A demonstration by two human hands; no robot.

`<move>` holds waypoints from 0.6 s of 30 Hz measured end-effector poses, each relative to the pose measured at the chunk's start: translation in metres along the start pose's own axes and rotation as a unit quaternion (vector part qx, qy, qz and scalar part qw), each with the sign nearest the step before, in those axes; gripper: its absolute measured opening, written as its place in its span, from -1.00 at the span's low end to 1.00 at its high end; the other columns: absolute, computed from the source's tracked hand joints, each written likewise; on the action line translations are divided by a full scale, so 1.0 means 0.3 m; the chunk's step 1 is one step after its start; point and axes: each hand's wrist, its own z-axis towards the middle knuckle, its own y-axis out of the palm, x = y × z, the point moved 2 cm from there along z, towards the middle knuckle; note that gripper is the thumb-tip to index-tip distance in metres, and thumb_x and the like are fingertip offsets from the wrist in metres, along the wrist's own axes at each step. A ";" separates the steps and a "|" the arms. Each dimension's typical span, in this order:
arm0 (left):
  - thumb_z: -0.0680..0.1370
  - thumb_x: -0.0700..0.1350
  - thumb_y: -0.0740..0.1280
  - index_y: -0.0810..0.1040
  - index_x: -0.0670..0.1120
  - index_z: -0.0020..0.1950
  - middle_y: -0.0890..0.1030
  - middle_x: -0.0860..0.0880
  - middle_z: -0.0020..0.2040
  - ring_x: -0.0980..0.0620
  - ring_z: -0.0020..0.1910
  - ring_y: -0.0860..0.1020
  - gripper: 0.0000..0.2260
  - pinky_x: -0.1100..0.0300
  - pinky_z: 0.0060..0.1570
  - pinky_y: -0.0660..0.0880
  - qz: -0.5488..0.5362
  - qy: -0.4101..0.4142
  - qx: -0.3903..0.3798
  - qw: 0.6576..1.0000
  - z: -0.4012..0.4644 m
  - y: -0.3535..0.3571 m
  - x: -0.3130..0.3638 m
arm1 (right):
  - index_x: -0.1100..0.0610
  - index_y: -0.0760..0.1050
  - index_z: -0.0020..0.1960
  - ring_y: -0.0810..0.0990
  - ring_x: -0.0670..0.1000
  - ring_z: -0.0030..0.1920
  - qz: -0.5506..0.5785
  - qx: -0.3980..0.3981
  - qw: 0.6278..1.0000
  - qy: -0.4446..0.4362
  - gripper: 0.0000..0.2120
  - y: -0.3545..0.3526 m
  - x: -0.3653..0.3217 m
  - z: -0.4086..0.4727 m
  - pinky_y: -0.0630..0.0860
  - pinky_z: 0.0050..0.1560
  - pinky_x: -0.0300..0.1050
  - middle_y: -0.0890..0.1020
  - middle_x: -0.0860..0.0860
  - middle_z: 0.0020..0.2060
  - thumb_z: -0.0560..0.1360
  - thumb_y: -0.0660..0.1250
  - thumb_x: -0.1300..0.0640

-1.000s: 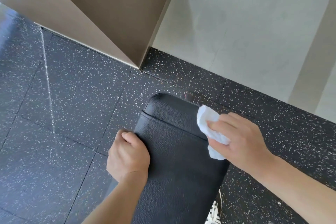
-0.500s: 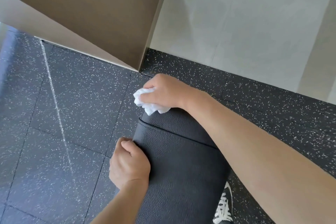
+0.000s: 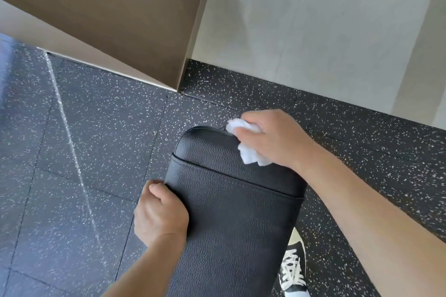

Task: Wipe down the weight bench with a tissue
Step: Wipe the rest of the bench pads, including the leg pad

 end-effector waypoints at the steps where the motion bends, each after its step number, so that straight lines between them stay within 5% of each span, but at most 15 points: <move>1: 0.52 0.05 -0.10 0.58 0.07 -0.03 0.63 -0.25 -0.02 -0.19 -0.12 0.39 -0.57 -0.04 -0.08 0.31 0.002 -0.002 0.000 1.000 0.000 0.000 0.000 | 0.08 0.35 -0.35 0.44 -0.05 -0.45 -0.004 -0.017 1.000 -0.014 -0.59 0.026 -0.039 0.061 0.31 -0.40 -0.12 0.47 -0.04 -0.47 0.58 0.34 -0.07; 5: 0.54 0.04 -0.08 0.52 0.10 -0.09 0.63 -0.27 0.02 -0.20 -0.10 0.40 -0.63 -0.07 -0.05 0.33 0.005 -0.006 0.006 1.000 -0.004 -0.001 0.001 | 0.12 0.35 -0.33 0.38 -0.03 -0.42 0.051 -0.039 0.997 -0.052 -0.60 0.098 -0.127 0.169 0.28 -0.36 -0.07 0.44 0.01 -0.43 0.58 0.36 -0.03; 11: 0.54 0.04 -0.10 0.54 0.00 -0.11 0.62 -0.30 0.04 -0.23 -0.10 0.41 -0.59 -0.11 -0.03 0.34 0.019 0.004 0.012 1.000 -0.001 0.005 -0.005 | 0.07 0.34 -0.32 0.38 -0.12 -0.45 0.071 0.019 0.997 -0.016 -0.61 -0.045 0.111 -0.112 0.30 -0.40 -0.13 0.44 -0.08 -0.46 0.61 0.33 -0.07; 18: 0.53 0.04 -0.10 0.57 -0.12 -0.03 0.61 -0.37 0.12 -0.35 0.03 0.51 -0.52 -0.17 0.06 0.38 0.017 0.017 0.030 0.999 -0.002 0.006 -0.007 | 0.04 0.37 -0.15 0.44 -0.01 -0.37 0.144 0.240 0.958 0.063 -0.73 0.059 0.213 -0.358 0.35 -0.39 -0.10 0.48 0.01 -0.34 0.65 0.22 -0.08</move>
